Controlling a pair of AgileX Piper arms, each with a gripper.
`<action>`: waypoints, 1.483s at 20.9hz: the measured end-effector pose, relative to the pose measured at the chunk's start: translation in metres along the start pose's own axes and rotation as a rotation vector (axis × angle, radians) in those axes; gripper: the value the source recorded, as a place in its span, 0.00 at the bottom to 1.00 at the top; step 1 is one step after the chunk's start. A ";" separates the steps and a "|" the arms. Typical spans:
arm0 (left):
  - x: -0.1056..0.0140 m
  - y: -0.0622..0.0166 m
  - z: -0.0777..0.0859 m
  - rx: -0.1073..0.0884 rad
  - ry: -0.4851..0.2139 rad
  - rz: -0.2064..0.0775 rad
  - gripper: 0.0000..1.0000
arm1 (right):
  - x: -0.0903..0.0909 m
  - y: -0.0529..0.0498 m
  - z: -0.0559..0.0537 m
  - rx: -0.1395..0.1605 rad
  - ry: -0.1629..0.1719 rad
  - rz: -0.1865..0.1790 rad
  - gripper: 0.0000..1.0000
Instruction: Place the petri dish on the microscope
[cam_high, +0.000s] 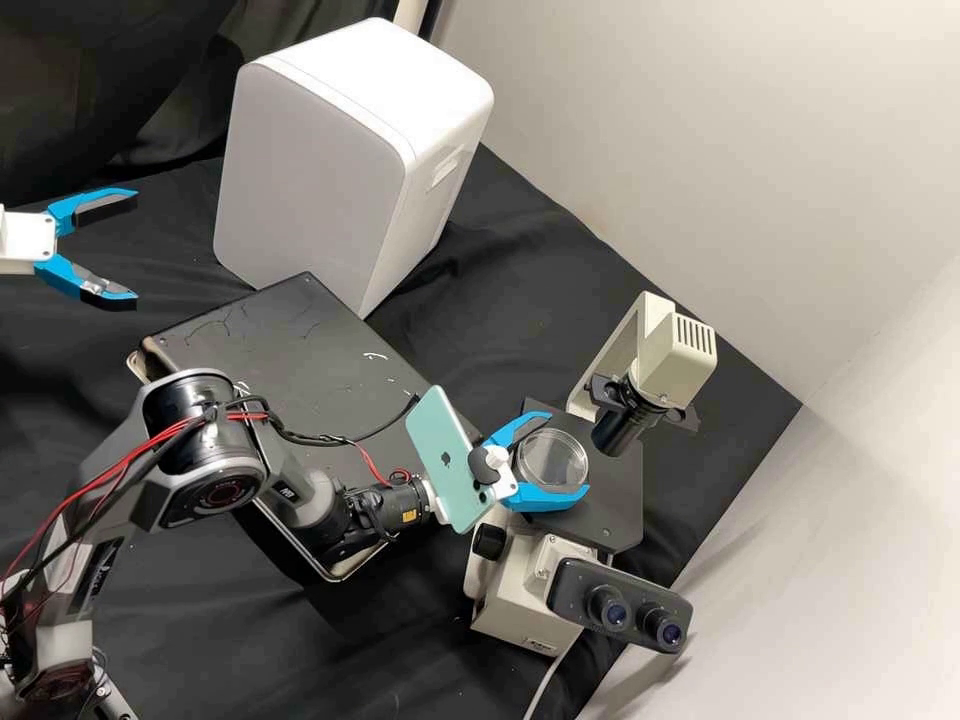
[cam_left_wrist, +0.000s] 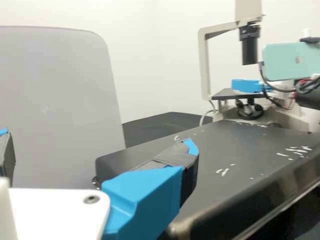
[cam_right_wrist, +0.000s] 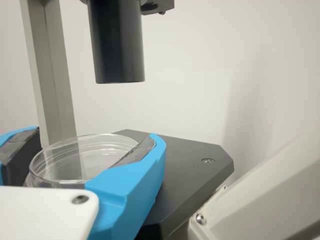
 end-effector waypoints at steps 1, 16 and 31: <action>0.000 0.0000 0.000 -0.002 0.001 0.000 1.00 | 0.001 -0.001 0.001 -0.010 -0.001 -0.001 0.00; 0.000 0.0005 -0.002 0.001 0.012 0.004 1.00 | 0.012 -0.004 0.007 -0.037 0.008 0.023 0.00; 0.001 0.0021 -0.007 -0.005 0.015 0.016 1.00 | 0.013 -0.006 0.008 -0.070 -0.003 0.035 1.00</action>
